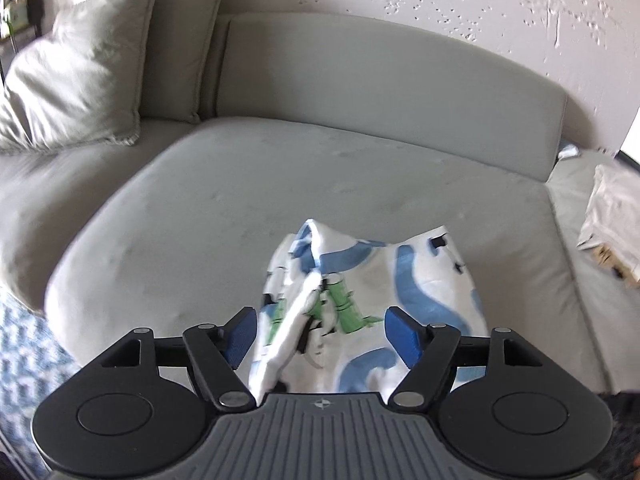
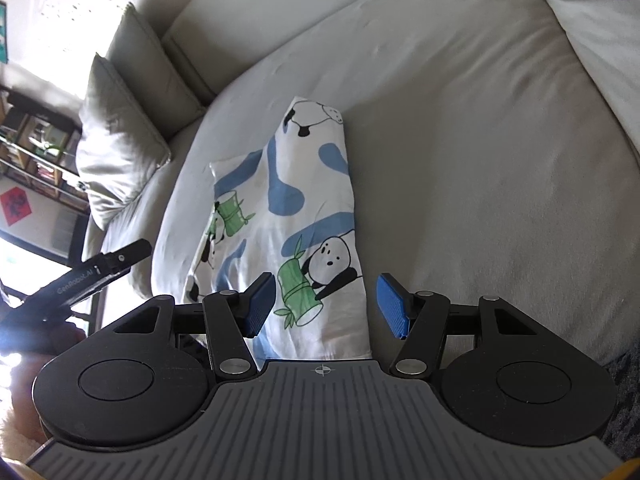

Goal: Fold clothes

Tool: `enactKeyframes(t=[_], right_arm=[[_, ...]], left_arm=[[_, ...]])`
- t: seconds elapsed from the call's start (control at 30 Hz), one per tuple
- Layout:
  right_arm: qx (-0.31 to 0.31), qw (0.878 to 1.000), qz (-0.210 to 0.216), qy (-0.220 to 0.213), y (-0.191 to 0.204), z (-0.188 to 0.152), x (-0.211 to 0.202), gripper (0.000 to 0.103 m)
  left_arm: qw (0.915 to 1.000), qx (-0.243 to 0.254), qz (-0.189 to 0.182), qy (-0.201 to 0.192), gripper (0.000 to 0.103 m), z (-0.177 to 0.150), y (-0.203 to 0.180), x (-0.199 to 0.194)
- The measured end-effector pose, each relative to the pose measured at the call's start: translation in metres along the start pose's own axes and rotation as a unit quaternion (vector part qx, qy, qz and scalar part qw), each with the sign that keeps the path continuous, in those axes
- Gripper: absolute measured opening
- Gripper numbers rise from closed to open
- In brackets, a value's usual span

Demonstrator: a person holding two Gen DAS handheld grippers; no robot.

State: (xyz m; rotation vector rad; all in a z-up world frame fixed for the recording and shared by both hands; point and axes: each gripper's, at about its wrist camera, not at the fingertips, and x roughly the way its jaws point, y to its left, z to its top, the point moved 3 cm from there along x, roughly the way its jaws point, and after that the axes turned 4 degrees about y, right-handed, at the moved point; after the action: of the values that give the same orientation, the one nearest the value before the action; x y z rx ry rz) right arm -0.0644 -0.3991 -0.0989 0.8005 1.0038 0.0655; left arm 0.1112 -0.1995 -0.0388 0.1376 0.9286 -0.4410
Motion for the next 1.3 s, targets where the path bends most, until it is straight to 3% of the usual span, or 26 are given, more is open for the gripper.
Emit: enactKeyframes(t=[0.23,0.43,1.0,1.1,1.17,1.3], right_arm=[[0.000,1.000,-0.003,-0.004,0.003,0.007,0.002,0.063],[0.003,1.000,-0.003,-0.001,0.003,0.018,0.010,0.064],[0.016,1.000,0.023,0.002,0.004,0.055,0.045,0.064],[0.021,1.000,0.022,0.004,0.001,0.061,0.053,0.064],[0.026,0.999,0.021,0.005,-0.002,0.065,0.058,0.064],[0.037,0.999,0.022,0.004,-0.007,0.074,0.068,0.064]], left_arm=[[0.9997,-0.010,-0.012,0.018,0.072,0.007,-0.002,0.016],[0.9995,-0.012,-0.001,0.029,0.072,0.014,0.006,0.029],[0.9988,-0.030,-0.023,0.031,0.072,0.035,0.031,0.061],[0.9987,-0.031,-0.030,0.027,0.065,0.040,0.033,0.066],[0.9986,-0.032,-0.035,0.024,0.049,0.043,0.034,0.070],[0.9983,-0.032,-0.044,0.022,0.044,0.051,0.036,0.079]])
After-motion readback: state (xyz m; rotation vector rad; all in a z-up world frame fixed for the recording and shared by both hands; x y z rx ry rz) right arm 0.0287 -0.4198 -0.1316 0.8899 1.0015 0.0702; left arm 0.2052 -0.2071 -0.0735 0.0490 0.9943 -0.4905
